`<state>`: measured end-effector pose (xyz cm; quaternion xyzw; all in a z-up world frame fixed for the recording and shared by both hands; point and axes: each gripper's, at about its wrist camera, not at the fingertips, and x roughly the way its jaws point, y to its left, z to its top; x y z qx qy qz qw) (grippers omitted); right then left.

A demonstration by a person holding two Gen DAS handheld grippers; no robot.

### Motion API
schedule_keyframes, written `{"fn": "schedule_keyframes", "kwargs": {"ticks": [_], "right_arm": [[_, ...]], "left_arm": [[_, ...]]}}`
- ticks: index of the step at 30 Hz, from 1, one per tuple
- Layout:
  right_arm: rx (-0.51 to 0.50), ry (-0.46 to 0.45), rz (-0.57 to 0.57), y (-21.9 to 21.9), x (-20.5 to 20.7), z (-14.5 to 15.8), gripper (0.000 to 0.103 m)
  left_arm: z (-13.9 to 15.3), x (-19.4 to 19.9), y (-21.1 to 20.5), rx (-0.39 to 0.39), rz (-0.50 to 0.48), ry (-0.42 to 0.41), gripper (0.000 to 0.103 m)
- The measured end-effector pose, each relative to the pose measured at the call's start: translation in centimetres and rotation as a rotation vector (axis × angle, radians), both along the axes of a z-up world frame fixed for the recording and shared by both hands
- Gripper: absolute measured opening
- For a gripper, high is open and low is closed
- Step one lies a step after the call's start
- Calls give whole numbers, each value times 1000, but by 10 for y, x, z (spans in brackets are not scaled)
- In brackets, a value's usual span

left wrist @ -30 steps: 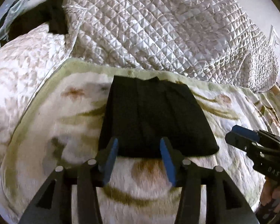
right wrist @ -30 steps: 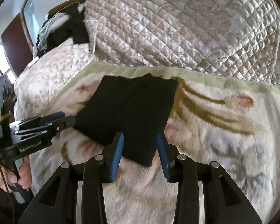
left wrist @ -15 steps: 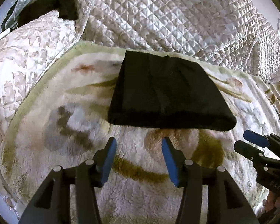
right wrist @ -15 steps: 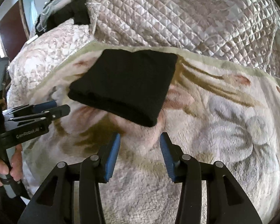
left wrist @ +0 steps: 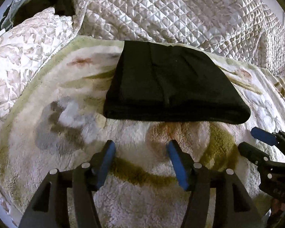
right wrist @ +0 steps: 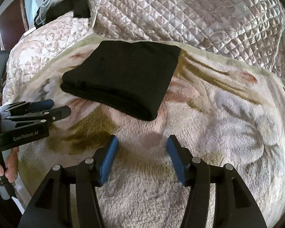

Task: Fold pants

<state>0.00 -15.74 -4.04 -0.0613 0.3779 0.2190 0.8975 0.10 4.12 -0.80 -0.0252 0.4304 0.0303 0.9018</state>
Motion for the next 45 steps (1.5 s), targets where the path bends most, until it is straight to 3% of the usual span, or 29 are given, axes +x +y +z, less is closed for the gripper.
{"fn": "schedule_keyframes", "kwargs": {"ticks": [23,45], "right_arm": [[-8,-13,-3,1,-1,0,59],[-56,-39,-43,6,-3,-1,70]], "left_arm": [[-1,1,1,4,-4,-1,67],[-3,2,2,3,-4,6,68]]}}
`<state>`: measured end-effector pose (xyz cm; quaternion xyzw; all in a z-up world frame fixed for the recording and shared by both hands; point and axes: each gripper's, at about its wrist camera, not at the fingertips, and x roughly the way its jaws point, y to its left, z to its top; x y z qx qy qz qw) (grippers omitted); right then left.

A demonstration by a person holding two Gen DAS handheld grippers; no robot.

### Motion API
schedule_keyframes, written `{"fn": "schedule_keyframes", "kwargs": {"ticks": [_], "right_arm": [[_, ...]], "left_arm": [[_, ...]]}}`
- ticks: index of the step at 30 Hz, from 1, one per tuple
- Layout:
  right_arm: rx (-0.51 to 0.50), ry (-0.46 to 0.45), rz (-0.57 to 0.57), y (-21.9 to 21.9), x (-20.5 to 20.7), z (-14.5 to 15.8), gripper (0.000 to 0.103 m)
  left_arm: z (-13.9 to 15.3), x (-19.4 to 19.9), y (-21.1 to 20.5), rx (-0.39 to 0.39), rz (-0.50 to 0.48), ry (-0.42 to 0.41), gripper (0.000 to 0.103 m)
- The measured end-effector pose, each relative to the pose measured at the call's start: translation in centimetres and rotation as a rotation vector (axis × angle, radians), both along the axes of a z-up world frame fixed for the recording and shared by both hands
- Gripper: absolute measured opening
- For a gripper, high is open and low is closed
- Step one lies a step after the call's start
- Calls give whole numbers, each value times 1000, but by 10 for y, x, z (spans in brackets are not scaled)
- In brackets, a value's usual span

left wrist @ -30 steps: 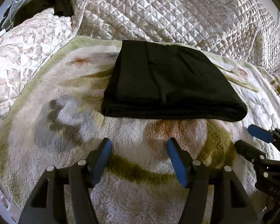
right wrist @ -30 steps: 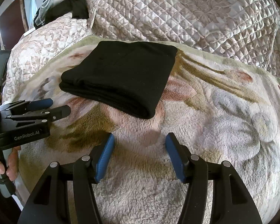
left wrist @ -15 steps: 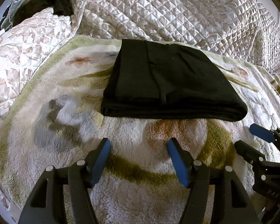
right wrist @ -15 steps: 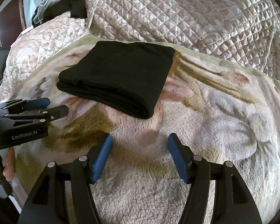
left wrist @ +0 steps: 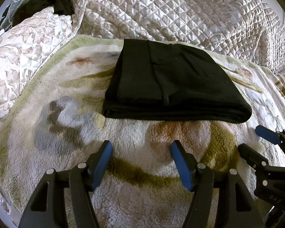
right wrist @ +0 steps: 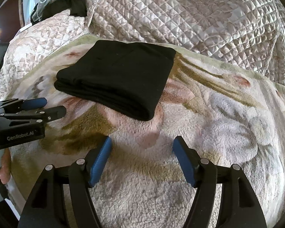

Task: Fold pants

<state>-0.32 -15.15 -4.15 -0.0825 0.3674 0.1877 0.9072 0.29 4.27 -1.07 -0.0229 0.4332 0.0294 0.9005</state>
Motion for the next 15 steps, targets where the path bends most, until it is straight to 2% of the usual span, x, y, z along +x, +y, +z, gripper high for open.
{"fn": "schedule_keyframes", "kwargs": {"ticks": [3,11,15], "right_arm": [[9,3,-10,-3,2,-2,75],[24,1,-10,-5,3,-3,76],[24,0,-10,-5,3,-4,76]], "left_arm": [[1,0,0,-1,0,0,68],[0,0,0,-4,3,3,68],[0,0,-1,-12,-7,10,74]]}}
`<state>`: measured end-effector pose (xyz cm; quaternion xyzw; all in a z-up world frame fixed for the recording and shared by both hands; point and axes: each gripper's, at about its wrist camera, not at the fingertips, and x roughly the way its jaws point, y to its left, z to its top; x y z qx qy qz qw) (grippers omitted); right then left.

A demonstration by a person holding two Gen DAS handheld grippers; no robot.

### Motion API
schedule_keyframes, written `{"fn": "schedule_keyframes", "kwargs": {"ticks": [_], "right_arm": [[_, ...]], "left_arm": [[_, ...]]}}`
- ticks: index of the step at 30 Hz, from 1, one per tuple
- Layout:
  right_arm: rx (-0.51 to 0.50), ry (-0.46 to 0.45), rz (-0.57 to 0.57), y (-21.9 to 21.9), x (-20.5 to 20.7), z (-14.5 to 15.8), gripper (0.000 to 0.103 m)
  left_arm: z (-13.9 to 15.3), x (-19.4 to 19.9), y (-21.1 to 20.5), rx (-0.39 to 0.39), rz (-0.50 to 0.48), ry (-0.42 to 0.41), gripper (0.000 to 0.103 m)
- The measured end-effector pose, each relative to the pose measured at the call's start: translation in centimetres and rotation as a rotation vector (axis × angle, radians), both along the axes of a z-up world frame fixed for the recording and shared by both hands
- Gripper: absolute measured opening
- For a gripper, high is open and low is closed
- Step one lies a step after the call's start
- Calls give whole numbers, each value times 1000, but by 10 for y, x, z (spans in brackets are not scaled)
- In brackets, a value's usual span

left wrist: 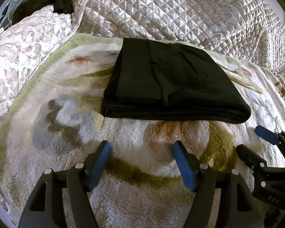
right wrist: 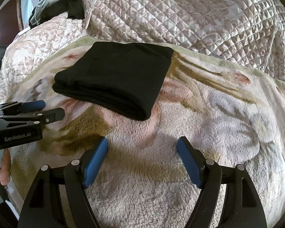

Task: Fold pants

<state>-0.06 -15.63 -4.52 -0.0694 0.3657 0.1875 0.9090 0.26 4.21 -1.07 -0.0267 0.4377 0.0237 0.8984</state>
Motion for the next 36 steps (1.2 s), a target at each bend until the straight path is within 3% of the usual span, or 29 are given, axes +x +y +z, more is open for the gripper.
{"fn": "schedule_keyframes", "kwargs": {"ticks": [36], "right_arm": [[8,2,-2,-1,0,0,76]], "left_arm": [[0,3,0,1,-9,17,77]]}}
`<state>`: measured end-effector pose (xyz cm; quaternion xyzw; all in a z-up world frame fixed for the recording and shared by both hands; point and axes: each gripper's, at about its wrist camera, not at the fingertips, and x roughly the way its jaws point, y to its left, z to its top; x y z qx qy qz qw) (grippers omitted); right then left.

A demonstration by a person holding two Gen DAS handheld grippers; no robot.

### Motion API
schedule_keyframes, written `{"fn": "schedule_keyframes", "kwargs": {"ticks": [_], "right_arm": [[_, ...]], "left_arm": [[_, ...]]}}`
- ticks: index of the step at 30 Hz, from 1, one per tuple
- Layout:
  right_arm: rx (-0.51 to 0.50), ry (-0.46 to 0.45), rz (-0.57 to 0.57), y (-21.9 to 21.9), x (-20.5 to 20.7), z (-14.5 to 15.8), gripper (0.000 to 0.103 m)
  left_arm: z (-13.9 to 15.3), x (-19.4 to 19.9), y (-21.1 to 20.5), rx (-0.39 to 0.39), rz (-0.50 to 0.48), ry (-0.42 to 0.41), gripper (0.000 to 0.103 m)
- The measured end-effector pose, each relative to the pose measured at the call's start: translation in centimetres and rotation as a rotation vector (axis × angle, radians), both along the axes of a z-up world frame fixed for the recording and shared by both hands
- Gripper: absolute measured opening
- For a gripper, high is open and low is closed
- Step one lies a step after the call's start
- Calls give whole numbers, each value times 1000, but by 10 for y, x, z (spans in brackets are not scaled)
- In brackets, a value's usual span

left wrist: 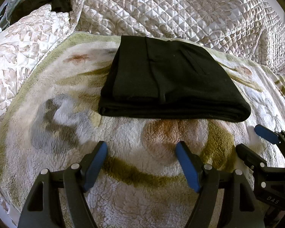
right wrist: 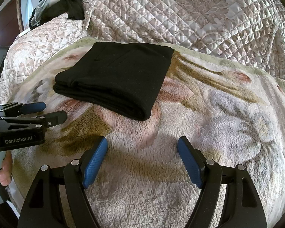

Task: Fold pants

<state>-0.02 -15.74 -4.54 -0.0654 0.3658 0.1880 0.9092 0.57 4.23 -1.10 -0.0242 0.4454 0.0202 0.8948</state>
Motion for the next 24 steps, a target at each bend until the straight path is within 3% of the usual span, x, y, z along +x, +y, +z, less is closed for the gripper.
{"fn": "schedule_keyframes", "kwargs": {"ticks": [24], "right_arm": [[0,0,0,0,0,0,76]], "left_arm": [[-1,0,0,3,-1,4,78]]}}
